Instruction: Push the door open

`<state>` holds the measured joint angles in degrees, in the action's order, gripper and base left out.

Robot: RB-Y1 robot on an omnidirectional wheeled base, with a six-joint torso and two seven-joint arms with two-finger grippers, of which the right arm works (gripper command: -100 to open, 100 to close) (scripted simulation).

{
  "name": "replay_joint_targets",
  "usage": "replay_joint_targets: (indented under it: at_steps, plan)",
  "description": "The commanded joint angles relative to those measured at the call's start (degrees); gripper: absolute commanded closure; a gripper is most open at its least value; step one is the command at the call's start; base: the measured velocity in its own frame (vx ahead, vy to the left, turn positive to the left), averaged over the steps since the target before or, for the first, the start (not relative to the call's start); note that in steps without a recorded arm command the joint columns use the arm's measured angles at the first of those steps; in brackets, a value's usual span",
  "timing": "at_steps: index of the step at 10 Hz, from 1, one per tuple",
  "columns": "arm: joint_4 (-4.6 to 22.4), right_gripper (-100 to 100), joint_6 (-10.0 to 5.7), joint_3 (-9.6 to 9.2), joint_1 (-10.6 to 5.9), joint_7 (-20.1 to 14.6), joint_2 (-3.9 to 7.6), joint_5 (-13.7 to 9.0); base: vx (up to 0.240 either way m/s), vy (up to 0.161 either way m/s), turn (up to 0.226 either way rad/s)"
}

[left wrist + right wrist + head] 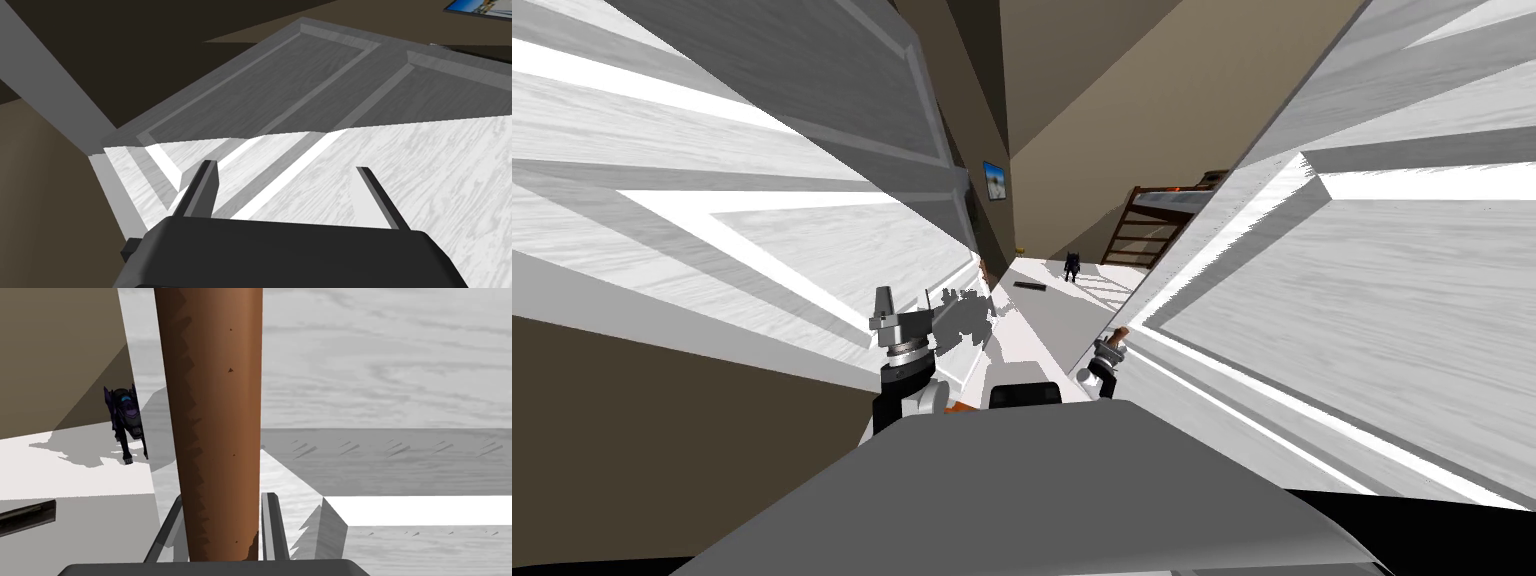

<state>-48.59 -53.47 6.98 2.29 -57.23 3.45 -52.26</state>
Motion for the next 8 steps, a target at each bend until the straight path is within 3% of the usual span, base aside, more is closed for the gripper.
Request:
replay_joint_targets:
  at_steps: [1, 8]
  plan:
    - [-0.01, 100, -0.38, 0.91, -0.01, 0.16, 0.64, -0.59, 0.198, -0.087, -0.039]
    - [0.34, 100, -1.13, 3.91, 0.29, 0.72, 1.74, -2.94, 0.151, -0.067, -0.040]
